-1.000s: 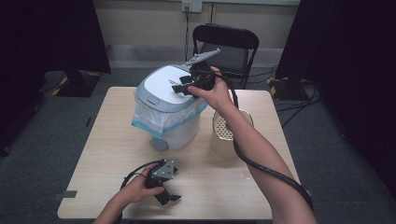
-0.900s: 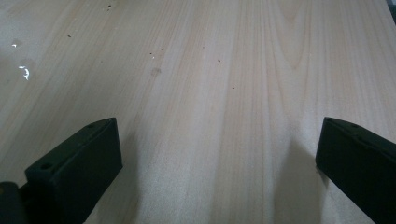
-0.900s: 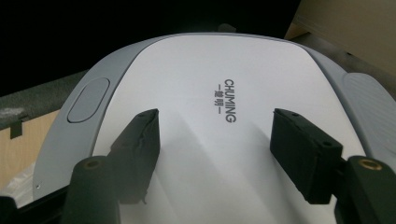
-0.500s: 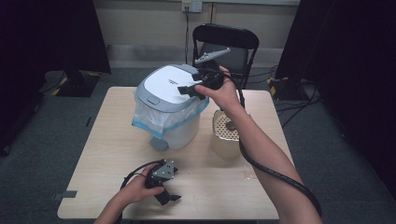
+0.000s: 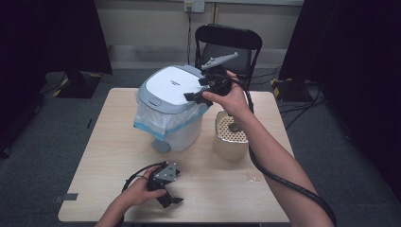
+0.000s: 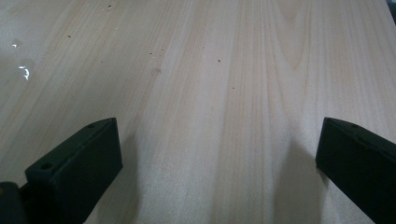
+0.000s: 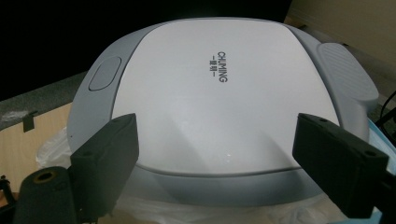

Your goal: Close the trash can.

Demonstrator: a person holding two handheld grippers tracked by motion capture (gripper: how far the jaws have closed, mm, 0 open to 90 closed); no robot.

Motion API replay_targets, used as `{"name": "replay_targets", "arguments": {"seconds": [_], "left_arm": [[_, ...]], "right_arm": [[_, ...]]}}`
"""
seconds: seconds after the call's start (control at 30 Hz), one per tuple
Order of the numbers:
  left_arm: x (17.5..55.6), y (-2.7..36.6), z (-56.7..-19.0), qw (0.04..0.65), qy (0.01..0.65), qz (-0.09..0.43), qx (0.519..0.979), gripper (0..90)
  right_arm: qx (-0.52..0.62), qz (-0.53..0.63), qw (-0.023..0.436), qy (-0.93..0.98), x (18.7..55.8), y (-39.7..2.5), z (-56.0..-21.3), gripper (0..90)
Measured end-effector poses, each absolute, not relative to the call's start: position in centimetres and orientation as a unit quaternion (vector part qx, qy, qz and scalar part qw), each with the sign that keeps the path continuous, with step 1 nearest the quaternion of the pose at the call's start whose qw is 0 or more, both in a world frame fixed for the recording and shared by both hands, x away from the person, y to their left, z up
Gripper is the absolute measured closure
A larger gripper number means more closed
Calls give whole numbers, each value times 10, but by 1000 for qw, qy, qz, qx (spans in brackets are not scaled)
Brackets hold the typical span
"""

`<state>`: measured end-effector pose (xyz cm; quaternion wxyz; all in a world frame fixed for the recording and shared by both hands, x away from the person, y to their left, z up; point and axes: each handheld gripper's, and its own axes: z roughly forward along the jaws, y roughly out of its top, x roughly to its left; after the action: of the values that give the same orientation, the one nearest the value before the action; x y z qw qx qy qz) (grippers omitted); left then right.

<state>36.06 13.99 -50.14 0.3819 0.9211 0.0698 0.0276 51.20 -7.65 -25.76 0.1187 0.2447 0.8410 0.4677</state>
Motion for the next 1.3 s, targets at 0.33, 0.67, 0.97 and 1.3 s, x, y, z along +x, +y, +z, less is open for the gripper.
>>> {"name": "replay_targets", "arguments": {"seconds": [0.33,0.67,0.97,1.3], "left_arm": [[360,140,-501,382,71,36,921,0],[358,140,-501,381,84,33,920,0],[358,140,-501,380,86,36,920,0],[357,140,-501,382,88,36,919,0]], "right_arm": [[242,476,116,837,504,-92,-260,143],[234,473,109,843,482,-114,-266,143],[231,476,98,843,467,-129,-271,143],[228,468,91,849,456,-135,-286,143]]}}
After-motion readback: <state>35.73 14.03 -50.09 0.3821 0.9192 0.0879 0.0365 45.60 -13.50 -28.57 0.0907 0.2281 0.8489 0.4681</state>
